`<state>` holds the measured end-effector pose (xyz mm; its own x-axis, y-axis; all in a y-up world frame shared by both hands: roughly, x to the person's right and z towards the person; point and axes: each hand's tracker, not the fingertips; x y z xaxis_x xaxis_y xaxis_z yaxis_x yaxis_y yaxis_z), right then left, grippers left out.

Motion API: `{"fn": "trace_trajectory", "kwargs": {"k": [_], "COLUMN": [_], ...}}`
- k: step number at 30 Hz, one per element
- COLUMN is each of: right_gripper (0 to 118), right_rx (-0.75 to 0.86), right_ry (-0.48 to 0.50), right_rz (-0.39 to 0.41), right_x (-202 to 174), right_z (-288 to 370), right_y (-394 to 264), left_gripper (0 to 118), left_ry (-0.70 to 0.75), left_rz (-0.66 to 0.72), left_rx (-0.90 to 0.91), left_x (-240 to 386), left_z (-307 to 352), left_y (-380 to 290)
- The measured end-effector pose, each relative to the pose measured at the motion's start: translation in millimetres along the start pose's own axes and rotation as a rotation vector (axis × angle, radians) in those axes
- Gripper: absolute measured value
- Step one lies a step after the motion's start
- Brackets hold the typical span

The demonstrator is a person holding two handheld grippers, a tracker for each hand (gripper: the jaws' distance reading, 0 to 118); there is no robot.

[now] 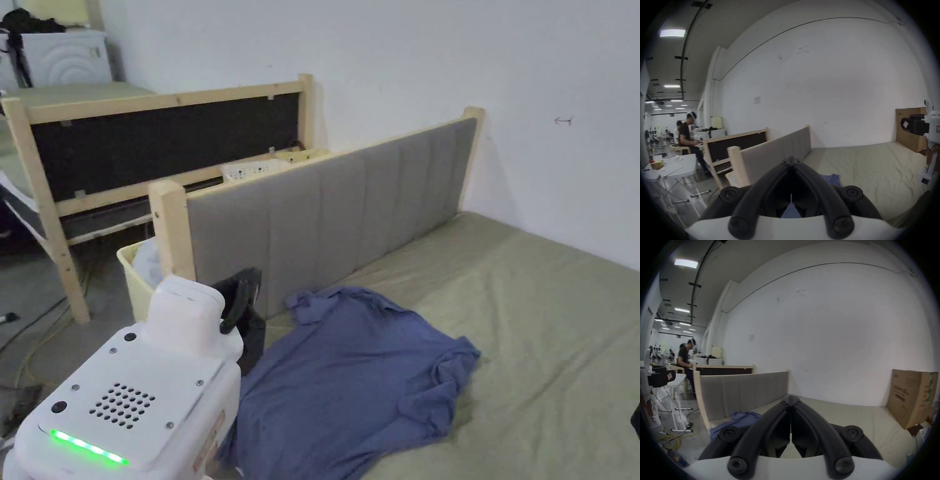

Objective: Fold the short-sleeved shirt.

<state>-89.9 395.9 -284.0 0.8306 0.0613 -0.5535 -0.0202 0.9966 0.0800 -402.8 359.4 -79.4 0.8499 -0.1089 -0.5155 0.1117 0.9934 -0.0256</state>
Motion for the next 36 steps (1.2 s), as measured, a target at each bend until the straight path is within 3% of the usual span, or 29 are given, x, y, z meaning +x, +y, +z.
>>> {"fn": "trace_trajectory", "kwargs": {"k": [6,12,13,14,16,19,23,26,28,33,36], "right_gripper": [0,0,0,0,0,0,0,0,0,0,0], "right_rx": [-0.015,-0.048,-0.061,-0.074,-0.098,-0.133,-0.182,-0.209,-0.226,-0.252,-0.255], "right_ry": [0.086,0.117,0.118,0.123,0.126,0.133,0.147,0.155,0.144,0.139,0.139], "right_rz": [-0.013,-0.021,-0.02,-0.023,-0.029,-0.03,-0.024,-0.023,-0.023,-0.045,-0.049], "right_x": [-23,-31,-30,-29,-28,-26,-24,-23,-28,-26,-23], "right_z": [-24,-40,-43,-47,-55,-69,-92,-108,-117,-134,-137], "right_y": [-9,-21,-24,-28,-35,-47,-65,-78,-78,-84,-84], "left_gripper": [0,0,5,20,64,68,76,103,104,104,91], "left_ry": [0.092,0.017,-0.011,-0.05,-0.16,-0.261,-0.31,-0.317,-0.292,-0.289,-0.293], "left_rz": [-0.016,0.01,0.018,0.045,0.103,0.214,0.169,0.075,0.016,0.054,0.052], "left_rx": [-0.048,-0.263,-0.327,-0.381,-0.49,-0.737,-0.968,-1.04,-1.04,-1.076,-1.114], "left_x": [-27,-17,-11,-7,1,19,59,90,106,112,117], "left_z": [1,-70,-93,-113,-165,-243,-328,-367,-387,-409,-412], "left_y": [-3,-17,-24,-32,-61,-117,-190,-234,-251,-267,-274]}}
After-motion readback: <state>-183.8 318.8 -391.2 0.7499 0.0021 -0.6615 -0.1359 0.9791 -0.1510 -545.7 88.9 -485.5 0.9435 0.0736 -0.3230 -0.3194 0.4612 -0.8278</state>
